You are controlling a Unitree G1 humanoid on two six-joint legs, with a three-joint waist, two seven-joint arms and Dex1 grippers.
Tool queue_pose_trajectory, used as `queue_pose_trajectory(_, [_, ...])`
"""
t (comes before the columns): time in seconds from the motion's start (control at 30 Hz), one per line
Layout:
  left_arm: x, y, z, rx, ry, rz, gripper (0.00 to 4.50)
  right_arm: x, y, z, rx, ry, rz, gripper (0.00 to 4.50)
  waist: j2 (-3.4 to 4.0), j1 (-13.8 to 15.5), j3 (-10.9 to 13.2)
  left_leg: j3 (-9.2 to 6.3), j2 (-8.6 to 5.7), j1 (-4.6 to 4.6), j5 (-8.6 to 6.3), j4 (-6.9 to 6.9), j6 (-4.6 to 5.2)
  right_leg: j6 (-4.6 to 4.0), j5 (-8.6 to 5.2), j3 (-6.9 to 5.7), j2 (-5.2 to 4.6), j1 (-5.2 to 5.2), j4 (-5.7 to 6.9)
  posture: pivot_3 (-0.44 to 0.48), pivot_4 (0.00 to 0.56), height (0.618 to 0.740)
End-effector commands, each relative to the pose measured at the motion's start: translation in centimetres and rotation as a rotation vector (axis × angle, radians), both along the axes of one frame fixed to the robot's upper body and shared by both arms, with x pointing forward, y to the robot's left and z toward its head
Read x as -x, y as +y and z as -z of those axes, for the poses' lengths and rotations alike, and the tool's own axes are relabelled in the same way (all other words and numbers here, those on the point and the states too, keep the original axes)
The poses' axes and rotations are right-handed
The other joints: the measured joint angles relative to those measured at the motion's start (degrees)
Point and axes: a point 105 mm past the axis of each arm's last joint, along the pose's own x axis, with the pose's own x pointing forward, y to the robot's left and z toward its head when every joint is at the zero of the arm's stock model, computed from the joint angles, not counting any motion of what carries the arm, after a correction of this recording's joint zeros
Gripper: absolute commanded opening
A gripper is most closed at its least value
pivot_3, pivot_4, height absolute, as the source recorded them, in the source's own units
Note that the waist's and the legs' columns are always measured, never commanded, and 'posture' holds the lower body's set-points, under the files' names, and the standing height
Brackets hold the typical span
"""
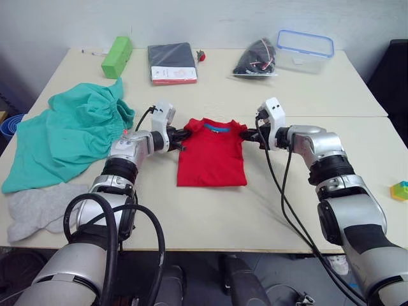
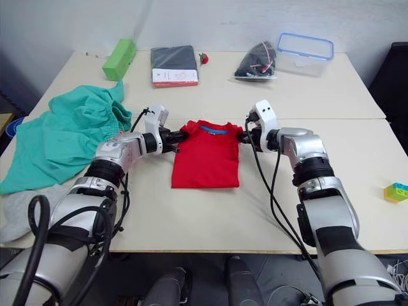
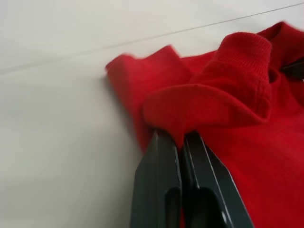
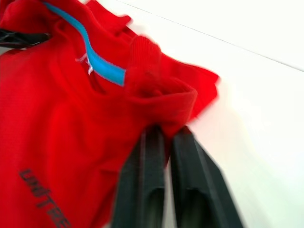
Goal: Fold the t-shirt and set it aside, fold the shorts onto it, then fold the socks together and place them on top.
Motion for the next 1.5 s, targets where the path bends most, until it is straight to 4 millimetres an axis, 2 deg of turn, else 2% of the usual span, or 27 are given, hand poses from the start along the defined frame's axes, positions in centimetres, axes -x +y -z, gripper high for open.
queue_pose_trajectory(0.03, [-0.6,0.2,-1.6,0.063,0.002,-0.051,0.98,-0.8,-0.1,-3.2,-0.082,-0.07,0.038,1.63,0.0,-0.1,0.0,0.02,0.0,0.0,0.0,0.0,0.01,0.01,0.02,0.03,0.01,-0.01,0.01,0.0,0.15,0.74])
queue_pose_trajectory(0.2, [-1.0,1.8,-3.2,0.107,-0.031,-0.108,2.55,-0.8,-0.8,-5.2,-0.079,-0.163,0.033,3.34,0.0,-0.24,0.0,0.02,0.02,-0.01,0.03,-0.03,-0.03,0.01,0.03,0.04,0.02,-0.02,0.11,0.0,0.15,0.74])
queue_pose_trajectory(0.23, [-1.0,2.1,-3.7,0.121,-0.047,-0.103,2.85,-0.5,-0.8,-5.8,-0.075,-0.192,0.014,3.35,0.0,-0.28,0.0,0.02,0.02,-0.01,0.03,-0.03,-0.04,0.01,0.03,0.04,0.02,-0.02,0.14,0.0,0.15,0.74])
queue_pose_trajectory(0.37, [0.4,2.9,-5.7,0.114,-0.154,-0.002,2.85,2.0,-0.2,-7.0,0.034,-0.343,-0.156,3.35,0.0,-0.22,0.0,0.02,0.03,-0.09,0.03,-0.07,-0.04,0.02,0.03,0.03,0.01,-0.07,0.12,0.0,0.15,0.74])
queue_pose_trajectory(0.47, [4.3,1.9,-5.7,-0.001,-0.276,0.244,2.85,5.9,1.0,-6.3,0.139,-0.442,-0.358,3.35,0.05,-0.23,-0.05,0.04,0.07,-0.08,-0.02,-0.17,-0.04,0.01,0.03,-0.01,-0.01,-0.06,0.02,0.0,0.15,0.74])
queue_pose_trajectory(0.53, [7.6,1.3,-4.4,-0.12,-0.312,0.404,2.85,9.1,1.8,-5.0,0.226,-0.493,-0.506,3.35,0.06,-0.08,-0.06,0.09,0.12,-0.07,-0.07,-0.18,-0.04,0.01,0.03,-0.05,-0.01,-0.06,-0.02,0.0,0.15,0.74])
queue_pose_trajectory(0.6, [10.5,0.9,-2.5,-0.258,-0.329,0.539,2.85,12.2,1.9,-2.6,0.385,-0.553,-0.66,3.35,0.05,0.24,-0.06,0.09,0.12,-0.08,-0.09,-0.14,-0.02,0.01,0.03,-0.04,-0.03,-0.06,-0.06,0.0,0.15,0.74])
queue_pose_trajectory(0.67, [12.1,0.7,-1.1,-0.382,-0.36,0.625,2.85,14.1,1.6,-0.7,0.495,-0.59,-0.763,3.35,0.05,0.4,-0.05,0.09,0.11,-0.06,-0.11,-0.06,0.02,0.01,0.03,-0.02,-0.03,0.03,-0.1,0.0,0.15,0.74])
queue_pose_trajectory(0.73, [13.0,0.6,-0.3,-0.457,-0.388,0.673,2.85,15.0,1.5,0.3,0.53,-0.612,-0.804,3.35,0.04,0.52,-0.05,0.11,0.01,0.07,-0.15,0.05,0.17,0.05,0.09,-0.11,-0.06,0.2,-0.34,0.0,0.15,0.74])
queue_pose_trajectory(0.8, [13.1,0.3,0.2,-0.523,-0.43,0.696,2.85,15.1,1.5,1.2,0.576,-0.648,-0.822,3.35,0.07,0.45,-0.02,0.1,0.07,0.53,-0.18,-0.01,0.48,0.05,0.51,-0.17,0.02,0.83,-0.74,0.0,0.15,0.74])
queue_pose_trajectory(0.9, [12.9,0.1,1.0,-0.62,-0.487,0.733,2.85,14.9,1.4,2.5,0.657,-0.705,-0.847,3.35,0.12,0.18,0.03,0.1,0.32,2.35,-0.15,-0.8,0.6,-0.03,0.73,-0.28,0.27,2.97,-2.07,0.0,0.15,0.74])
queue_pose_trajectory(0.97, [12.6,-0.2,1.3,-0.642,-0.507,0.733,2.85,13.9,1.6,2.8,0.696,-0.75,-0.813,3.35,0.12,-0.02,0.03,0.13,0.44,3.11,-0.2,-1.14,0.67,-0.08,0.68,-0.29,0.34,3.74,-2.47,0.0,0.15,0.74])
queue_pose_trajectory(1.03, [12.3,-0.3,1.7,-0.665,-0.516,0.74,2.85,13.1,1.7,3.1,0.72,-0.773,-0.787,3.35,0.12,-0.06,0.03,0.18,0.52,3.21,-0.33,-1.15,0.7,-0.09,0.66,-0.27,0.36,3.77,-2.42,0.0,0.15,0.74])
queue_pose_trajectory(1.2, [11.6,0.3,3.0,-0.736,-0.507,0.746,2.85,11.6,1.3,4.8,0.794,-0.765,-0.763,3.35,0.11,0.23,0.02,0.45,0.52,2.45,-0.29,-1.07,0.62,-0.09,0.64,0.05,0.36,2.64,-1.9,0.0,0.15,0.74])
queue_pose_trajectory(1.23, [11.5,0.4,3.1,-0.741,-0.504,0.742,2.88,11.4,1.3,4.9,0.795,-0.762,-0.756,3.17,0.1,0.21,0.01,0.45,0.52,2.4,-0.29,-1.02,0.62,-0.09,0.64,0.05,0.36,2.58,-1.87,0.0,0.15,0.74])
queue_pose_trajectory(1.33, [11.2,0.7,3.4,-0.752,-0.494,0.736,2.37,10.9,1.4,5.0,0.795,-0.763,-0.742,2.48,0.1,0.18,0.01,0.5,0.5,2.5,-0.27,-0.97,0.64,-0.04,0.68,0.1,0.35,2.73,-1.86,0.0,0.15,0.74])
queue_pose_trajectory(1.5, [10.6,1.4,3.9,-0.775,-0.484,0.719,0.93,11.1,1.4,4.8,0.775,-0.766,-0.744,0.89,0.1,0.15,0.01,0.55,0.5,2.83,-0.28,-0.99,0.66,-0.04,0.68,0.14,0.36,3.03,-1.81,0.0,0.15,0.74])
